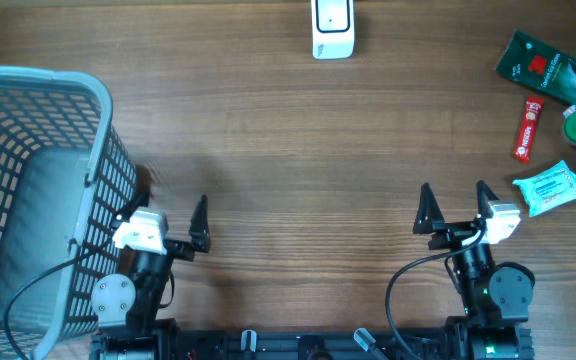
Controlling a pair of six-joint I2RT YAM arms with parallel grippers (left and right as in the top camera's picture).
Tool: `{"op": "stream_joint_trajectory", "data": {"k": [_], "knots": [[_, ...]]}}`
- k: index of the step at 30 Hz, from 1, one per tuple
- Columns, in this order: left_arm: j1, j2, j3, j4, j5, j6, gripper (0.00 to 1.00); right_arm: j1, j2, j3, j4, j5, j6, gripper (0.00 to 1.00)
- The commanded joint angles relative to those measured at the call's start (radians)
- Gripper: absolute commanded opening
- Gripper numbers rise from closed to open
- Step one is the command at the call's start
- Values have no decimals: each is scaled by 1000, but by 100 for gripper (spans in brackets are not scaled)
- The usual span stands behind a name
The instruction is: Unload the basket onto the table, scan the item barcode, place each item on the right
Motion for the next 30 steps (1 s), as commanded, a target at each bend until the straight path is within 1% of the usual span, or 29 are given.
{"op": "stream_joint_trajectory", "data": {"k": [1, 6, 8, 10, 12, 13, 30], "knots": [[-5, -10, -34, 6, -119, -18, 100, -7, -2, -1, 3, 17, 11, 100], [-4, -10, -79, 47, -154, -28, 100, -7, -2, -1, 3, 17, 11, 100], [-4, -10, -86, 56, -217, -87, 100, -7, -2, -1, 3, 17, 11, 100], [-5, -10, -90, 84, -238, -126, 100, -7, -2, -1, 3, 17, 11, 100], [-5, -10, -90, 79, -238, -130, 100, -7, -2, -1, 3, 17, 11, 100], [-4, -10, -90, 53, -238, -130, 100, -7, -2, -1, 3, 17, 10, 100], [32, -8, -90, 58, -239, -129, 100, -7, -2, -1, 3, 17, 10, 100]]}}
